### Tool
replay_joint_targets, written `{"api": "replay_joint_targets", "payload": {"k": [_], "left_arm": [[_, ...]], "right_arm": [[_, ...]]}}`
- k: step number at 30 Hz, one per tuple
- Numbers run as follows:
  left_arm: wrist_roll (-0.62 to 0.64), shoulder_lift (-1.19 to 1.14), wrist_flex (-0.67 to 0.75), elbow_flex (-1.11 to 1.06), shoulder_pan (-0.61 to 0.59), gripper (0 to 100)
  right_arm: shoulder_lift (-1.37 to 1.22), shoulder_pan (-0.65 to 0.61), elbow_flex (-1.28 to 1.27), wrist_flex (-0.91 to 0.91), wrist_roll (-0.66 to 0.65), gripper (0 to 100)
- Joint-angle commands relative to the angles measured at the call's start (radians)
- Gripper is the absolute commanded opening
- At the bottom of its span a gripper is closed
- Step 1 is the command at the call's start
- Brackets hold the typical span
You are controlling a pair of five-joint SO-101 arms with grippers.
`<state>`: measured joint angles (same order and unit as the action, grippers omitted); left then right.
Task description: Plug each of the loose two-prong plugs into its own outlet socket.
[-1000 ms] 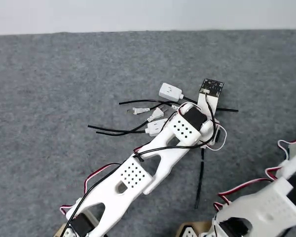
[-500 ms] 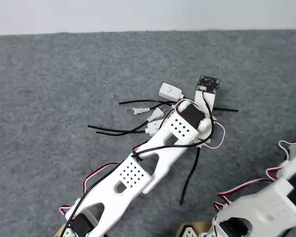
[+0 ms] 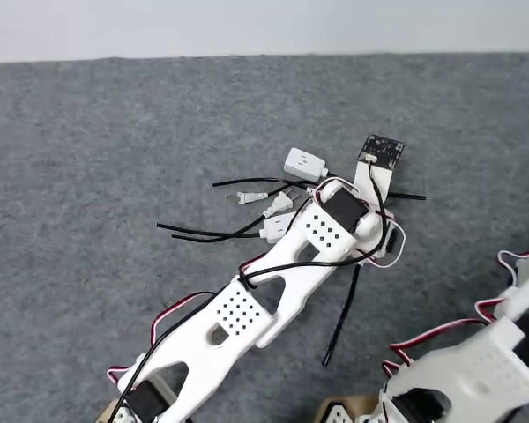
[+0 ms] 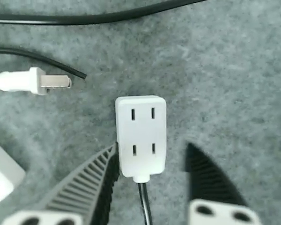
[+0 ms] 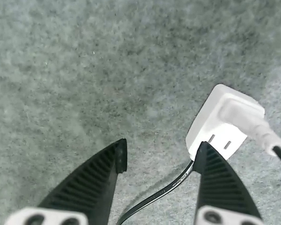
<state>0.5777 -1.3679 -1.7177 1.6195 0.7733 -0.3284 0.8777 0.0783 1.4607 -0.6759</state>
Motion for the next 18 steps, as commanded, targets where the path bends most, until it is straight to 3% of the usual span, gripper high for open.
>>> {"api": "replay_joint_targets", "payload": {"k": [1,10,18], "left_arm": [[-0.009,0.041,-0.018,0.027,-0.021,32],[-0.008,-0.064,0.021,0.044,-0.005,31],[-0.011,-0.071,0.052,0.031,0.017,5]], "right_arm": [[0.025,-0.001,0.012,0.007,-0.017,23.1],[0.024,0.005,0.011,0.030,-0.060,23.1],[0.024,0.005,0.009,0.030,-0.060,23.1]]}}
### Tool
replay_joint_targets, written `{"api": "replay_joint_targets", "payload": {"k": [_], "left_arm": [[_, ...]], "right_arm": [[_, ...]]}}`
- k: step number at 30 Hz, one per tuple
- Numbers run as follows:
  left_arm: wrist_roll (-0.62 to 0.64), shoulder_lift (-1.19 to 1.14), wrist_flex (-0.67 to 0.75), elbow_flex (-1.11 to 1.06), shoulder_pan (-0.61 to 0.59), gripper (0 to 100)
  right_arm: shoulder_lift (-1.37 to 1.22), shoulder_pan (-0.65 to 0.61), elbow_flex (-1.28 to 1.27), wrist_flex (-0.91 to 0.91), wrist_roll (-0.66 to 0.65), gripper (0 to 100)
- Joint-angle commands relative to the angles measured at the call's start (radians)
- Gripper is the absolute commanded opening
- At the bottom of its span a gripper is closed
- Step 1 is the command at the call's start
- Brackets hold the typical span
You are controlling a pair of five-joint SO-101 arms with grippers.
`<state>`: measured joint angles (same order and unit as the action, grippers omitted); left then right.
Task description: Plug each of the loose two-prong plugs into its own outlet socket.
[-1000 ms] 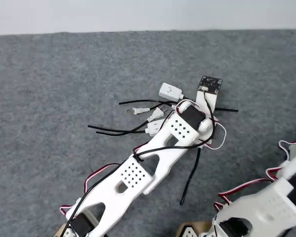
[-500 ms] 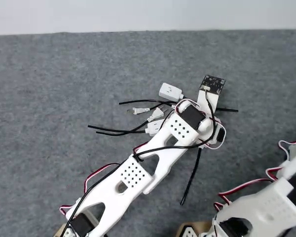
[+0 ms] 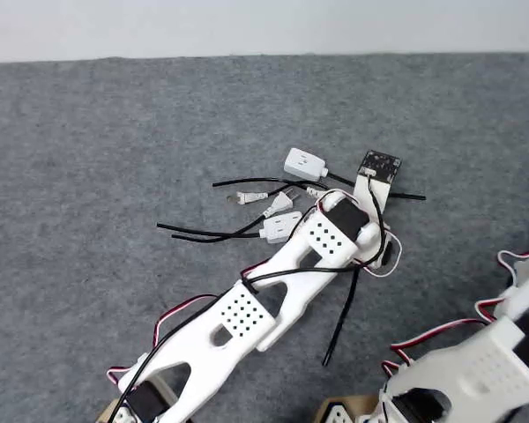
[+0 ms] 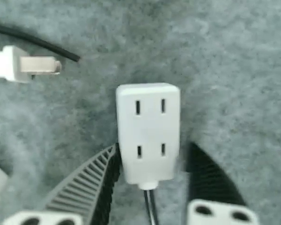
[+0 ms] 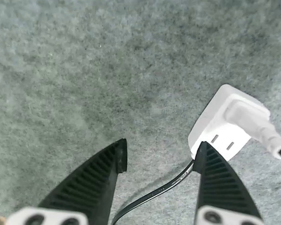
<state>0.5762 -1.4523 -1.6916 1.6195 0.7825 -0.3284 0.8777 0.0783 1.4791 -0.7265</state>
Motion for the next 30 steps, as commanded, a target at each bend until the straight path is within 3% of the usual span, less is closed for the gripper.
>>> {"api": "replay_joint_targets", "payload": {"k": [1,4,9,14,21,30], "left_arm": [[-0.008,0.014,0.025,0.031,0.008,0],[0.002,0.015,-0.015,0.035,0.009,1],[0.180,0.023,-0.072,0.035,0.025,1],[0.189,0.084,-0.078,-0.002,0.032,1],[0.129,0.466,-0.071,-0.503,0.014,1],[0.117,0.841,0.032,-1.112,-0.130,1]], "right_arm": [[0.024,0.005,0.009,0.012,-0.009,23.1],[0.024,0.005,0.008,0.012,-0.006,23.1],[0.024,0.005,0.008,0.013,-0.009,23.1],[0.024,0.005,0.008,0.013,-0.008,23.1],[0.024,0.005,0.008,0.012,-0.009,23.1],[0.025,-0.010,0.011,0.012,0.000,23.1]]}}
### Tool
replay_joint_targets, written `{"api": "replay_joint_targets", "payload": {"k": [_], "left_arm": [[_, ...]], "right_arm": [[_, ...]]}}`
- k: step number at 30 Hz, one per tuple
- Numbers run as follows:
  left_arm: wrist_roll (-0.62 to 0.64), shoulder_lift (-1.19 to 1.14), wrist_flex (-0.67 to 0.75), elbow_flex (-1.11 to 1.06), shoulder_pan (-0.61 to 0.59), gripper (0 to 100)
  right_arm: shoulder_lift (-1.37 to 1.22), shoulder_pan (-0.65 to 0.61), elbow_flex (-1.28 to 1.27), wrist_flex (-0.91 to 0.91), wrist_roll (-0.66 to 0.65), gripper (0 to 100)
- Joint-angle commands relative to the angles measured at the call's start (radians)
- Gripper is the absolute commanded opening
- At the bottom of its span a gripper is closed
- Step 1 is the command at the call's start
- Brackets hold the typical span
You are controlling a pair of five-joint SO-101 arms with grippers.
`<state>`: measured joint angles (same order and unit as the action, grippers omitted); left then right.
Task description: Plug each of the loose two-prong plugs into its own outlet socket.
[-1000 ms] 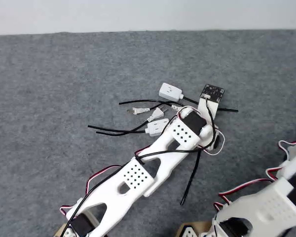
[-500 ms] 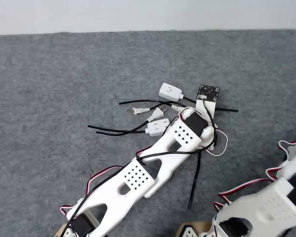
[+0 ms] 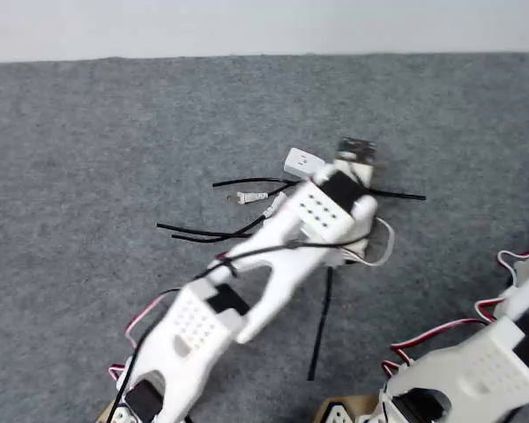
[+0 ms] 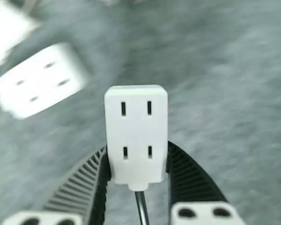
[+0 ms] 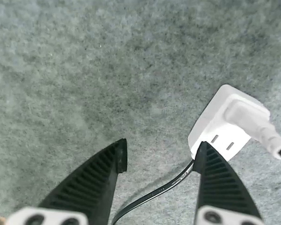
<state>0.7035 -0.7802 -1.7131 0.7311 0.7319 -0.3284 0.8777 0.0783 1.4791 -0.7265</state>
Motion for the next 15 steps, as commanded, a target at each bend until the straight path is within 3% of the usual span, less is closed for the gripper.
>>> {"api": "replay_joint_targets", "payload": {"k": [1,9,15], "left_arm": [[-0.012,0.189,0.095,-0.297,-0.100,1],[-0.072,0.480,0.471,-0.911,-0.137,1],[-0.075,0.729,0.674,-1.274,-0.167,1]], "right_arm": [[0.025,-0.015,0.011,0.012,0.000,23.1],[0.025,-0.050,0.009,0.013,0.038,23.0],[0.025,-0.105,0.015,0.031,0.074,23.0]]}}
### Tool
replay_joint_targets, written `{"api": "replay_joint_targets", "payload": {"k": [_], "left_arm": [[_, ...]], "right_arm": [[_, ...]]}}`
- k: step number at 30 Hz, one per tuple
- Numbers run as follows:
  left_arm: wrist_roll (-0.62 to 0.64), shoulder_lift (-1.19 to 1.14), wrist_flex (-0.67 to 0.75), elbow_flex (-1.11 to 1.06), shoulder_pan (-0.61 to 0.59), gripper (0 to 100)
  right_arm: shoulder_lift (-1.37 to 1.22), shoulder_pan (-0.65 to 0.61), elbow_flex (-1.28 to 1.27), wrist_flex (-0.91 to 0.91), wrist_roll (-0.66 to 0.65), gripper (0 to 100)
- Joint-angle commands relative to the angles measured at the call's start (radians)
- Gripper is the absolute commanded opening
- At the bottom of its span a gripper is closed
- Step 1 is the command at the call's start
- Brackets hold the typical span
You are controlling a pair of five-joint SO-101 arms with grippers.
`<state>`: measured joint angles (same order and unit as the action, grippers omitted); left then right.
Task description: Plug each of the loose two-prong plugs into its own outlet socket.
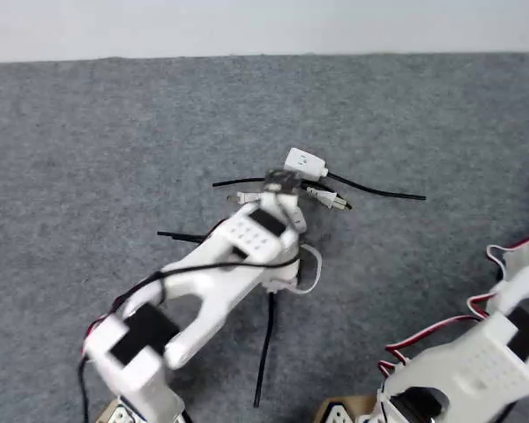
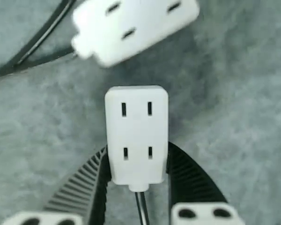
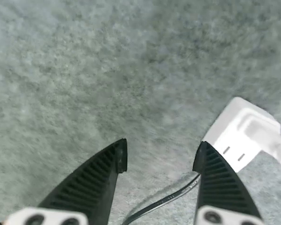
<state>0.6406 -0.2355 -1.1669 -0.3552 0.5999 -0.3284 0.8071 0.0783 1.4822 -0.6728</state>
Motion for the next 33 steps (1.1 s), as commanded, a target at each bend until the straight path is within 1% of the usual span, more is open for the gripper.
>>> {"api": "replay_joint_targets", "payload": {"k": [1,4,7,10,13,16,21,26,30,33], "left_arm": [[-0.012,0.210,0.150,-0.234,-0.046,1],[-0.018,0.264,0.190,-0.344,-0.077,1],[-0.077,0.293,0.195,-0.424,-0.098,1],[-0.087,0.315,0.196,-0.472,-0.115,1],[-0.089,0.325,0.233,-0.483,-0.140,1],[-0.083,0.330,0.256,-0.475,-0.189,2],[-0.081,0.330,0.256,-0.473,-0.230,2],[-0.087,0.330,0.229,-0.464,-0.239,2],[-0.091,0.325,0.221,-0.460,-0.244,12],[-0.091,0.328,0.203,-0.464,-0.244,23]], "right_arm": [[0.027,-0.047,0.015,0.039,0.021,23.0],[0.054,-0.094,0.012,0.073,0.023,23.0],[0.108,-0.140,0.011,0.110,0.031,23.0],[0.168,-0.196,0.008,0.125,0.077,23.0],[0.211,-0.263,0.008,0.148,0.104,23.0],[0.232,-0.348,0.006,0.168,0.150,23.0],[0.236,-0.493,0.006,0.173,0.252,23.0],[0.237,-0.625,0.006,0.173,0.338,23.0],[0.240,-0.739,0.006,0.174,0.407,23.0],[0.234,-0.823,-0.003,0.174,0.453,23.0]]}}
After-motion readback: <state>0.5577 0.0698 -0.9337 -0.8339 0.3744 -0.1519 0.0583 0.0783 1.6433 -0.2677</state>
